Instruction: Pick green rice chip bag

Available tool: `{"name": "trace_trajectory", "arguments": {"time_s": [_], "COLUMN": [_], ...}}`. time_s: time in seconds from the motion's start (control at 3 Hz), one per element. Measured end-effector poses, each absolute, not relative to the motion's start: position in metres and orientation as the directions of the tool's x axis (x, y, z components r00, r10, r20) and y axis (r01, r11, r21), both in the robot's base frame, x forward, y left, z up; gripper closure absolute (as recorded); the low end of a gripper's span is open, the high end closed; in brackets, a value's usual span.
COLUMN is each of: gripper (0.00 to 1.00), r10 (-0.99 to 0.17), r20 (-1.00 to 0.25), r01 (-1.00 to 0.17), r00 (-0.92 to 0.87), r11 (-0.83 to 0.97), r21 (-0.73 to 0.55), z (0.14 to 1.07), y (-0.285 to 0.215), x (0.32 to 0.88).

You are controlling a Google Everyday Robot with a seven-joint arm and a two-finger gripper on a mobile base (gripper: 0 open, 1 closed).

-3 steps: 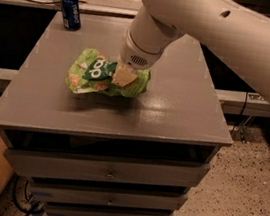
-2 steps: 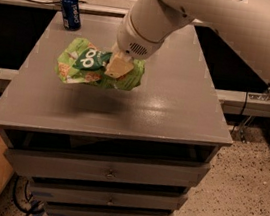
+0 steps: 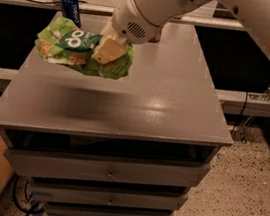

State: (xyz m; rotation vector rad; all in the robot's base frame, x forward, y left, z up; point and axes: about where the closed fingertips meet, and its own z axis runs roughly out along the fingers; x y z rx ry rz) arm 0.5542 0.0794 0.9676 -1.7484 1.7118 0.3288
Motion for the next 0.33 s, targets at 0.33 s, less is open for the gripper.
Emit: {"name": "trace_trajectory", "arguments": {"time_s": [0.33], "gripper": [1.0], "r10": [-0.794], "r20": [-0.597], "r01": [-0.958], "r00": [0.112], "r11": [0.074], "r21": [-0.279], "z": [0.9669], "y": [0.0791], "x": [0.5545]}}
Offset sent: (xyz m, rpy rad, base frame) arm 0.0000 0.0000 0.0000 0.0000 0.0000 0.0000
